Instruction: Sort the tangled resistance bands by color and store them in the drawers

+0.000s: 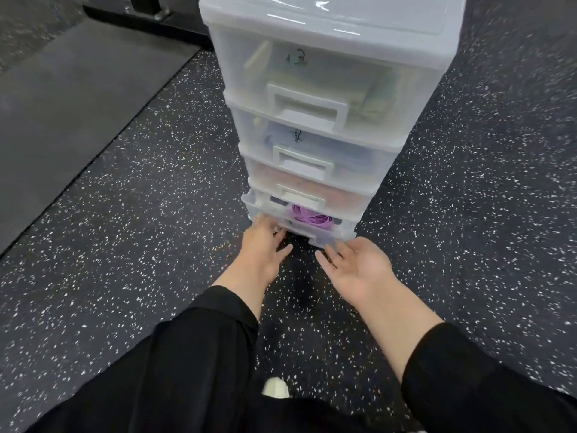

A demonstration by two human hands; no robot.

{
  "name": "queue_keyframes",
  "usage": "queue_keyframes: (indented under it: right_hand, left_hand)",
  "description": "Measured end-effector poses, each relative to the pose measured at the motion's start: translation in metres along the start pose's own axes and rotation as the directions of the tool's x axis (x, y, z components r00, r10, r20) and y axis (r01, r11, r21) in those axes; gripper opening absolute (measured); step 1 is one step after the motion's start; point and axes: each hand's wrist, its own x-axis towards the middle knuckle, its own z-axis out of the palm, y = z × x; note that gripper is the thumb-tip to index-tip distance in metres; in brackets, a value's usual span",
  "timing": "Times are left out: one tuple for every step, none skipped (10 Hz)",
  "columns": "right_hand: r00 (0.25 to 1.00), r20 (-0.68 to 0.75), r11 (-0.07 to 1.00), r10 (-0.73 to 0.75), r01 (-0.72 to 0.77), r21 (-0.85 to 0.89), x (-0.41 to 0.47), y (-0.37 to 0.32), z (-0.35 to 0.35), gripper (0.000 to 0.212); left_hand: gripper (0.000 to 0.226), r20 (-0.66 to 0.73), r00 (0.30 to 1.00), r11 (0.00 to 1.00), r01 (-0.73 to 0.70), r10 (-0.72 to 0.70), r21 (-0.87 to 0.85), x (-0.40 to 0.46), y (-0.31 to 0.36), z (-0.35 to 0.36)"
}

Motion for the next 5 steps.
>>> queue_keyframes:
  right_hand:
    - [1.0,0.003,0.999,-0.024,0.024,-0.025,0.016,-0.01,0.007,0.038]
    - [0.998,0.05,0.998,-0.05,0.052,-0.033,0.025,-0.016,0.009,0.041]
    - [0.997,0.07,0.999,-0.038,0.04,-0.026,0.033,-0.018,0.006,0.033]
    - [0.998,0.054,0.999,-0.033,0.034,-0.026,0.036,-0.014,0.002,0.028]
    - [0.998,0.04,0.997,-0.053,0.056,-0.059,0.027,-0.014,0.003,0.03]
  left_hand:
    - [0.04,0.028,1.0,0.999,-0.009,0.01,-0.048,0.014,-0.002,0.014]
    - [0.045,0.059,0.997,0.997,-0.04,0.044,-0.067,0.021,-0.002,0.023]
    - [0.055,0.048,0.998,0.996,-0.047,0.051,-0.069,0.029,-0.007,0.022]
    - [0.056,0.027,0.999,0.997,-0.034,0.036,-0.075,0.03,-0.006,0.021]
    - [0.052,-0.009,0.999,0.999,-0.037,0.037,-0.003,0.025,-0.006,0.021]
